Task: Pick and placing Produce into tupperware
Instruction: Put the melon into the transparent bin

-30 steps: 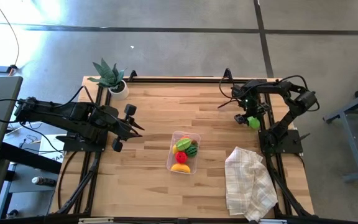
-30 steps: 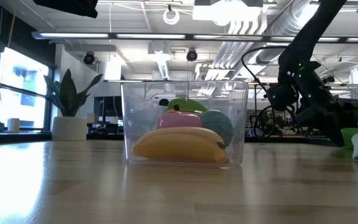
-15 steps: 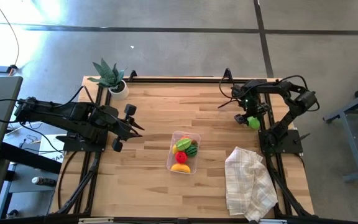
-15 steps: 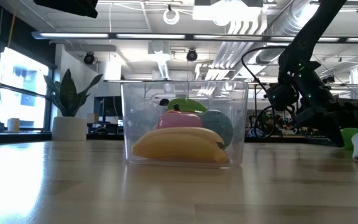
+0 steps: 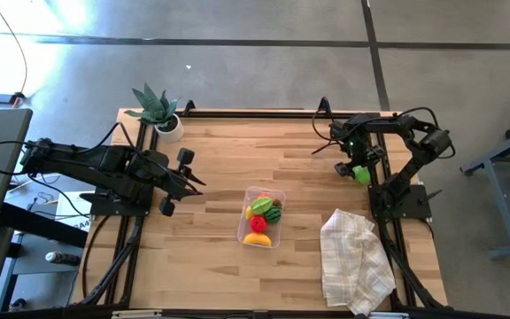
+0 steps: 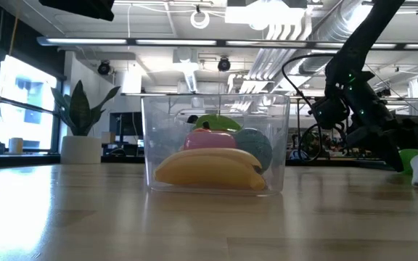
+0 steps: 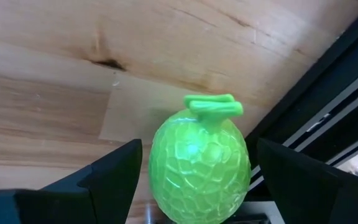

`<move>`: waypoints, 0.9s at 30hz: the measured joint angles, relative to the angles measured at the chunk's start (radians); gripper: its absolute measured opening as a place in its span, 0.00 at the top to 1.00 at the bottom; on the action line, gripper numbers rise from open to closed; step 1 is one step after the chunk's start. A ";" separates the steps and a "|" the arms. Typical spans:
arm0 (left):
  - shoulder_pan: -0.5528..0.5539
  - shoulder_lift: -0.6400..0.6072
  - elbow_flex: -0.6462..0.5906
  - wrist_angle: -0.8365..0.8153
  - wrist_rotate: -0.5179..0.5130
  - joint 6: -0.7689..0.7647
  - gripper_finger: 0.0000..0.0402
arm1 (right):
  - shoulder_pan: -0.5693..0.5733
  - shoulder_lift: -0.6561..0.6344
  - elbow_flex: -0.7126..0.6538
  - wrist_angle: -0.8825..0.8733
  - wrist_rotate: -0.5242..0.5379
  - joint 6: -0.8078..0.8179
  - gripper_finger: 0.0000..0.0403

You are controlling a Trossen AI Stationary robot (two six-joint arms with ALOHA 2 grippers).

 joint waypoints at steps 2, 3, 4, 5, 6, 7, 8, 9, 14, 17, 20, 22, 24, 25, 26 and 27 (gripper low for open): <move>0.000 0.000 0.000 0.000 0.000 0.000 0.72 | 0.000 0.000 0.000 0.000 0.004 0.000 0.24; 0.000 0.000 0.000 0.000 0.000 0.000 0.72 | 0.000 0.000 0.000 0.000 0.006 0.000 0.24; 0.000 0.000 0.000 0.000 0.000 0.000 0.72 | 0.000 0.000 0.000 0.000 0.007 0.000 0.25; 0.000 0.000 0.000 0.000 0.000 0.000 0.72 | 0.000 0.000 0.000 0.000 0.007 0.000 0.26; 0.000 0.000 0.000 0.000 0.000 0.000 0.72 | 0.000 0.000 0.000 0.000 0.007 0.000 0.27; 0.000 0.000 0.000 0.000 0.000 0.000 0.72 | 0.000 0.000 0.000 0.000 0.007 0.000 0.29; 0.000 0.000 0.000 0.000 0.000 0.000 0.72 | 0.000 0.000 0.000 0.000 0.007 0.001 0.30; 0.000 0.000 0.000 0.000 0.000 0.000 0.72 | 0.000 0.000 0.000 0.001 0.007 0.001 0.31; 0.000 0.000 0.000 0.000 0.000 0.000 0.72 | 0.000 0.000 0.000 0.007 0.007 0.004 0.35; 0.000 0.000 0.000 0.000 0.000 0.000 0.72 | 0.000 0.000 0.000 0.009 0.007 0.005 0.37; 0.000 0.000 0.000 0.000 0.000 0.000 0.72 | 0.000 0.000 0.000 0.009 0.007 0.020 0.38; 0.000 0.000 0.000 0.000 0.000 0.000 0.72 | 0.000 0.000 0.000 0.009 0.007 0.023 0.40; 0.000 0.000 0.000 0.000 0.000 0.000 0.72 | 0.000 0.000 0.000 0.009 0.007 0.025 0.41; 0.000 0.000 0.000 0.000 0.000 0.000 0.72 | 0.000 0.000 0.000 0.009 0.007 0.027 0.41; 0.000 0.000 0.000 0.000 0.000 0.000 0.72 | 0.000 0.000 0.000 0.009 0.007 0.029 0.42; 0.000 0.000 0.000 0.000 0.000 0.000 0.72 | 0.000 0.000 0.000 0.009 0.007 0.031 0.42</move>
